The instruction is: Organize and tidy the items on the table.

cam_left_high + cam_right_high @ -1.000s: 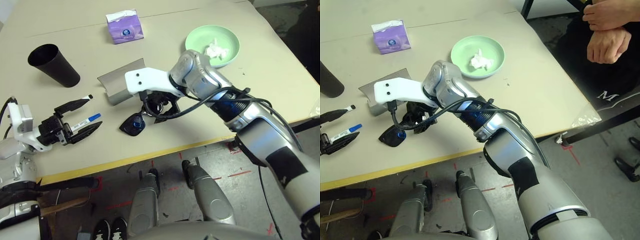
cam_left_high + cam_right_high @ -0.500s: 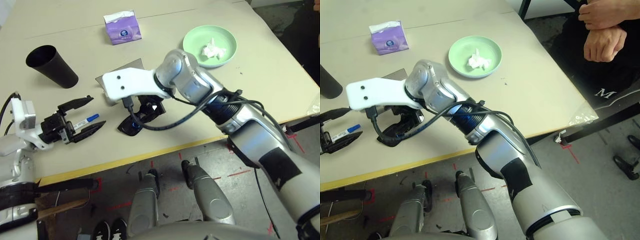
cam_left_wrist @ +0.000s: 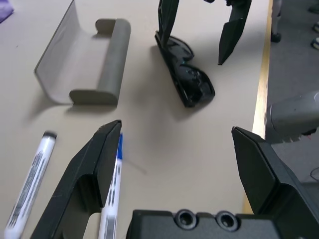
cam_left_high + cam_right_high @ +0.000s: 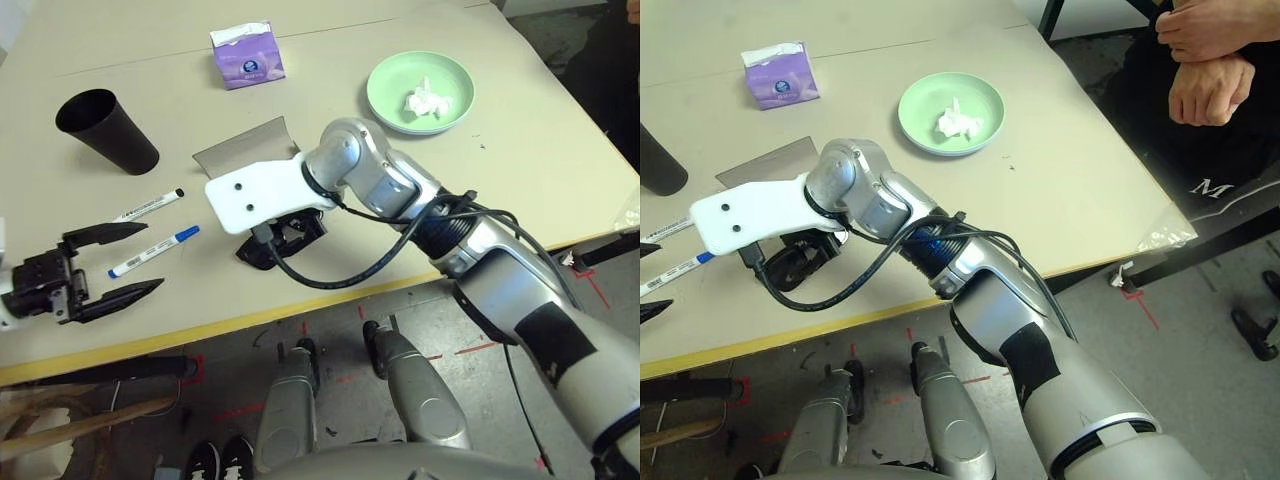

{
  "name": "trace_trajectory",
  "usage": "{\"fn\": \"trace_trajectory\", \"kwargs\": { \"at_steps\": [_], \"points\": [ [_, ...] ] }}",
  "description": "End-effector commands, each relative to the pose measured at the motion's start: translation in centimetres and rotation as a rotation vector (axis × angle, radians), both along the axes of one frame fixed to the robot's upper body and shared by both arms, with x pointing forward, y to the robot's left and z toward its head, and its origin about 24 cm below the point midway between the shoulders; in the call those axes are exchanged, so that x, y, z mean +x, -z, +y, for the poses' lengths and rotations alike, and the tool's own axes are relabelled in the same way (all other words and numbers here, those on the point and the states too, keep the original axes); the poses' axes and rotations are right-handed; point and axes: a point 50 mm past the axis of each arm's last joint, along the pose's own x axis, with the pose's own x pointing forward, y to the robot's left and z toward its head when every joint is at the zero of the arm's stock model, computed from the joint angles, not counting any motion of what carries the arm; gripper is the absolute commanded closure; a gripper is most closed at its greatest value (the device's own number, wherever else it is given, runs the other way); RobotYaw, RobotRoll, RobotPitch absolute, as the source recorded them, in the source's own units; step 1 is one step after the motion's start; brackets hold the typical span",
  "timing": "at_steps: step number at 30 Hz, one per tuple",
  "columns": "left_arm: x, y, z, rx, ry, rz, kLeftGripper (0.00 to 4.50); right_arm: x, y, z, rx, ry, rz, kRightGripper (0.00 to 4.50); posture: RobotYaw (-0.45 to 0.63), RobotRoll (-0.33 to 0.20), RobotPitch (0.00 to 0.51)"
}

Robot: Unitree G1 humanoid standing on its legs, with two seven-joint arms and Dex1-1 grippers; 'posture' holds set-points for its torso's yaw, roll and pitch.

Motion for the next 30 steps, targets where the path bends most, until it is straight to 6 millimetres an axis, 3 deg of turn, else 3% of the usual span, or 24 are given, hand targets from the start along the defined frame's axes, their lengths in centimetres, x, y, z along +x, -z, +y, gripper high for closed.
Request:
{"fn": "trace_trajectory", "kwargs": {
  "at_steps": [1, 7, 12, 17, 23, 30],
  "points": [
    [-0.9, -0.3, 0.4, 0.008, -0.014, 0.000, 0.00, 0.1, 1.0, 0.2, -0.034, -0.033, -0.043, 0.05, -0.07, 0.000, 0.279],
    [-1.4, 0.4, -0.3, -0.012, -0.029, -0.014, 0.00, 1.3, 2.5, -0.8, -0.107, -0.029, -0.098, 0.05, -0.06, 0.000, 0.277],
    [-1.6, 1.2, -0.5, -0.031, -0.039, -0.009, 0.00, 1.8, 2.5, -2.0, -0.226, -0.016, -0.107, 0.05, -0.08, 0.000, 0.273],
    [-1.3, 2.0, -0.3, -0.048, -0.046, 0.000, 0.00, 2.1, 0.0, -3.9, -0.346, 0.091, -0.036, 0.05, -0.11, 0.000, 0.269],
    [-0.6, 2.5, -0.1, -0.066, -0.049, -0.001, 0.00, 2.3, -4.6, -3.9, -0.308, 0.215, -0.003, 0.05, -0.14, 0.000, 0.259],
    [0.2, 2.3, -0.5, -0.072, -0.043, -0.015, 0.00, 2.6, -8.0, -2.8, -0.217, 0.290, -0.029, 0.05, -0.16, 0.000, 0.246]
  ]
}}
